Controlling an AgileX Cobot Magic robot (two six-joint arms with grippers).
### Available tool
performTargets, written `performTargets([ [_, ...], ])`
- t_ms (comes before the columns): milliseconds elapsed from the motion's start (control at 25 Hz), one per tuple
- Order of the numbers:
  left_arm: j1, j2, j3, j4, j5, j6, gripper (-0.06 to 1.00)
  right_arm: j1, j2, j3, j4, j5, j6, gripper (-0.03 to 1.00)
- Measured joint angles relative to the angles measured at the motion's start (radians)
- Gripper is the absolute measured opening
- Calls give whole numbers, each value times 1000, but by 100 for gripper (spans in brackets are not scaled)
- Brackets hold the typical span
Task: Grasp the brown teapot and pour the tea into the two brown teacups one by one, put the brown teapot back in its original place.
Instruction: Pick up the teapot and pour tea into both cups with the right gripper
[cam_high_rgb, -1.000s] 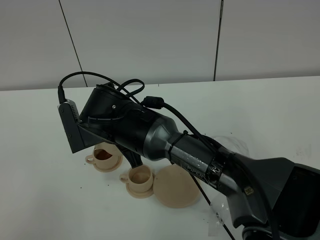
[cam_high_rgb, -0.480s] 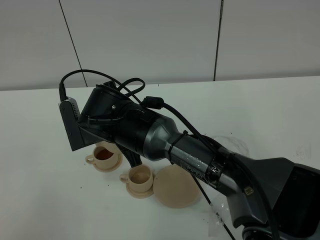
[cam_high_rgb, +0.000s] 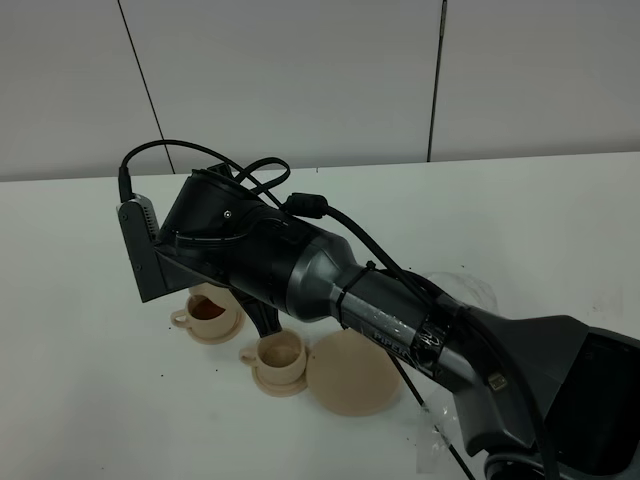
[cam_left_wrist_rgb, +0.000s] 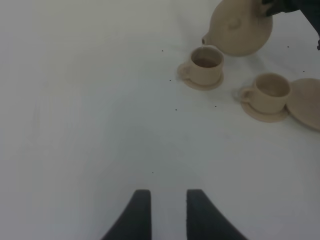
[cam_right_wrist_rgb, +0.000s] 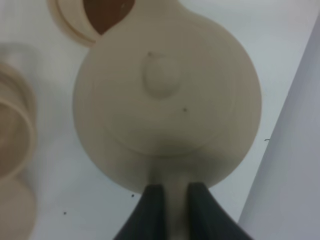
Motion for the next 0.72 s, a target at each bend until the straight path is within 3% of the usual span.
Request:
performTargets([
  [720, 0, 0, 0, 0, 0, 0, 24, 0, 0, 0, -16, 23, -45, 10],
])
